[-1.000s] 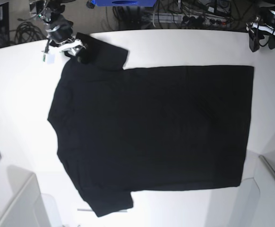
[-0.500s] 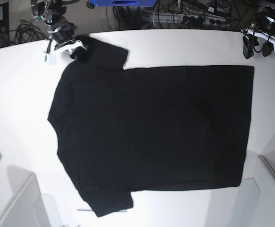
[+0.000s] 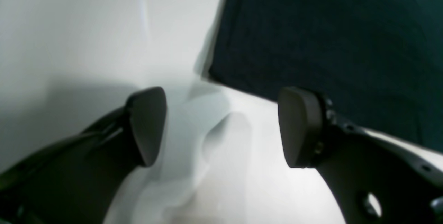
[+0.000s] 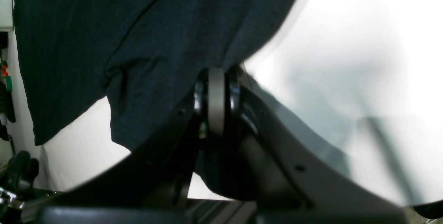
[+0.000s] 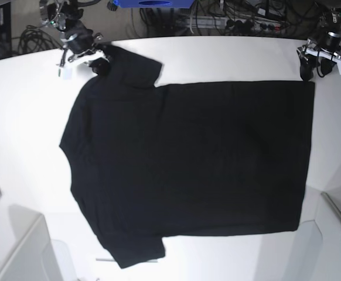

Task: Fold the T-shirt properly
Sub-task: 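Lift the shoulder corners with both grippers and pull them apart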

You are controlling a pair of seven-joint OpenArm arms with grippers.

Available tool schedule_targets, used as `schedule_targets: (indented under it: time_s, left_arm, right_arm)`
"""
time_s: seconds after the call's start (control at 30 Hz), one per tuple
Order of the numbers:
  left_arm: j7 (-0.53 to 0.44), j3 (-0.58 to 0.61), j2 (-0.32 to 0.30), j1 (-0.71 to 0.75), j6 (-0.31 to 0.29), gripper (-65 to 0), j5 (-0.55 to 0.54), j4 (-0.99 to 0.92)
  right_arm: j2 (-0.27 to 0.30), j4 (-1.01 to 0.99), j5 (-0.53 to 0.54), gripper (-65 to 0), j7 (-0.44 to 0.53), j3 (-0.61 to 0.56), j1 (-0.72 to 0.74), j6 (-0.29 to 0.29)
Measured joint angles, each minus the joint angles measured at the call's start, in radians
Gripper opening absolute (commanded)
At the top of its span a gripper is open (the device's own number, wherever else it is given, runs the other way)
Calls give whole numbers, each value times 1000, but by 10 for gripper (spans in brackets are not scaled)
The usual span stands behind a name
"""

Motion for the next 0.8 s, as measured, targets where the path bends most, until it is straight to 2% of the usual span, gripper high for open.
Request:
schedule_targets:
  time_s: [0.17,0.27,0.4,0.53,0.67,0.8]
  left_arm:
    - [-18,3,0,-26,3,-165,-5,-41]
    - [-18,2,0,-34,52,-165,-19,-48]
    - [-17,7,0,-68,73,-165,-8,-50]
    - [-31,82,-9,-74,75,-165,-21,-49]
    - [-36,104,-8,-111,72,-165,-24,-74]
    - [-66,136,-12,-113,109,-165,-43,-92]
  right_arm:
    - [0,2,0,-650,0,0,-2,0]
    - [0,2,0,-650,-2,0,-3,0]
    - [0,2,0,-650,-3,0,-3,0]
    - [0,2,0,-650,-3,0,-3,0]
    - [0,2,0,-650,-5,0,-3,0]
    - [0,2,0,-650,-6,0,-2,0]
